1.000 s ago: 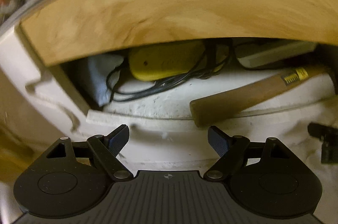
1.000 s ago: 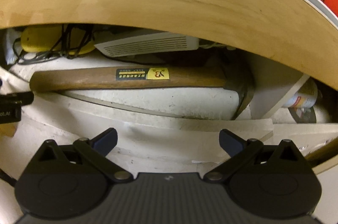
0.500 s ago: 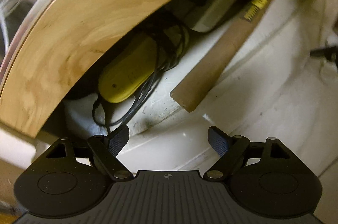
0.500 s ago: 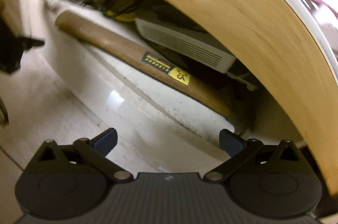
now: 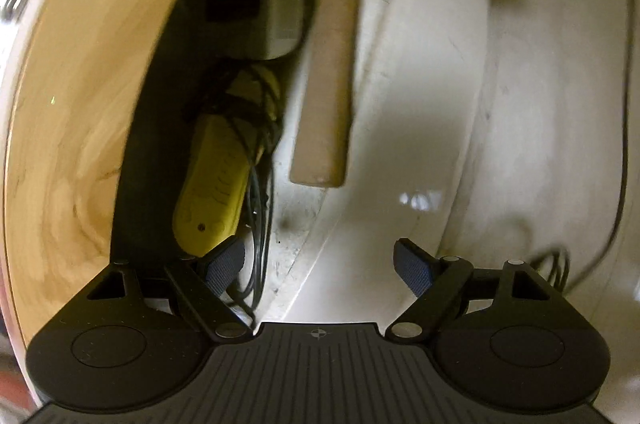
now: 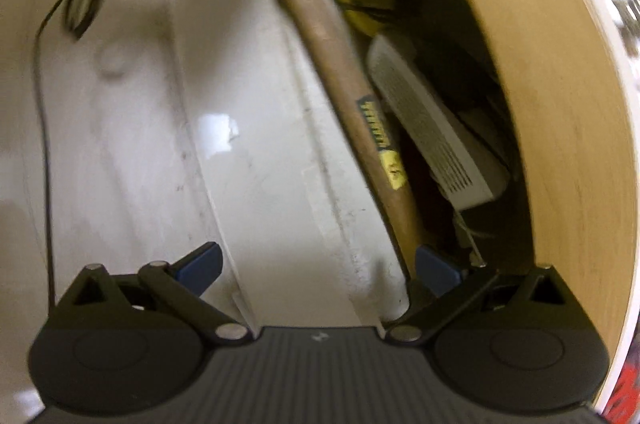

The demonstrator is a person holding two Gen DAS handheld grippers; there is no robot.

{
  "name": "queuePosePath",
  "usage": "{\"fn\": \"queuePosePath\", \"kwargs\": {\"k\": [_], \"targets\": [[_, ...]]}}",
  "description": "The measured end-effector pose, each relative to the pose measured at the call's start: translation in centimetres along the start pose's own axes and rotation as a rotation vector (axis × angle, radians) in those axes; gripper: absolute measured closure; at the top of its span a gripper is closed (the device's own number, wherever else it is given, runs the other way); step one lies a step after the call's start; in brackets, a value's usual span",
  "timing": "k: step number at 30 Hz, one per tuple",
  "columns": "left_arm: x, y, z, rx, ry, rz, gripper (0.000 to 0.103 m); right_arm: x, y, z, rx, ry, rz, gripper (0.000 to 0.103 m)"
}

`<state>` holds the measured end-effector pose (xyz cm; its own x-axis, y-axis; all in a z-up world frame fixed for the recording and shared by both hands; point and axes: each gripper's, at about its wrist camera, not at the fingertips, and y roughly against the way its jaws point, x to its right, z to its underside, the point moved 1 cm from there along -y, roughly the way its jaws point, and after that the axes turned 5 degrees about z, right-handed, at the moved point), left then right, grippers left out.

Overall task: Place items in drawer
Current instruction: 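Close the left gripper on one drawer side edge while the right gripper grips the other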

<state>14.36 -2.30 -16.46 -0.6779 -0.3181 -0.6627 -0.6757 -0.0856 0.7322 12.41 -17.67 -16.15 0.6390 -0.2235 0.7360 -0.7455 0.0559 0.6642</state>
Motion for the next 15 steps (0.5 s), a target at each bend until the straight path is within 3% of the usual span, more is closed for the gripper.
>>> {"fn": "queuePosePath", "kwargs": {"k": [4, 7, 11, 13, 14, 15], "targets": [[0.8, -0.3, 0.3, -0.002, -0.117, -0.023, 0.022, -0.8, -0.2, 0.5, 0.006, 0.113, 0.023, 0.000], [1.3, -0.4, 0.5, -0.005, -0.196, -0.039, 0.022, -0.7, -0.5, 0.6, 0.000, 0.117, 0.029, 0.001], [1.4, -0.6, 0.7, -0.018, -0.213, -0.047, 0.022, -1.0, -0.9, 0.9, -0.002, 0.132, 0.041, 0.001], [1.4, -0.6, 0.7, -0.031, -0.206, -0.052, 0.038, -1.1, -1.2, 0.8, -0.004, 0.135, 0.038, 0.002], [1.3, -0.6, 0.7, -0.037, -0.201, -0.051, 0.061, -1.0, -1.4, 0.7, -0.014, 0.133, 0.027, 0.014], [1.2, -0.7, 0.7, -0.042, -0.194, -0.046, 0.068, -0.8, -1.7, 0.6, -0.028, 0.121, 0.010, 0.025]]}}
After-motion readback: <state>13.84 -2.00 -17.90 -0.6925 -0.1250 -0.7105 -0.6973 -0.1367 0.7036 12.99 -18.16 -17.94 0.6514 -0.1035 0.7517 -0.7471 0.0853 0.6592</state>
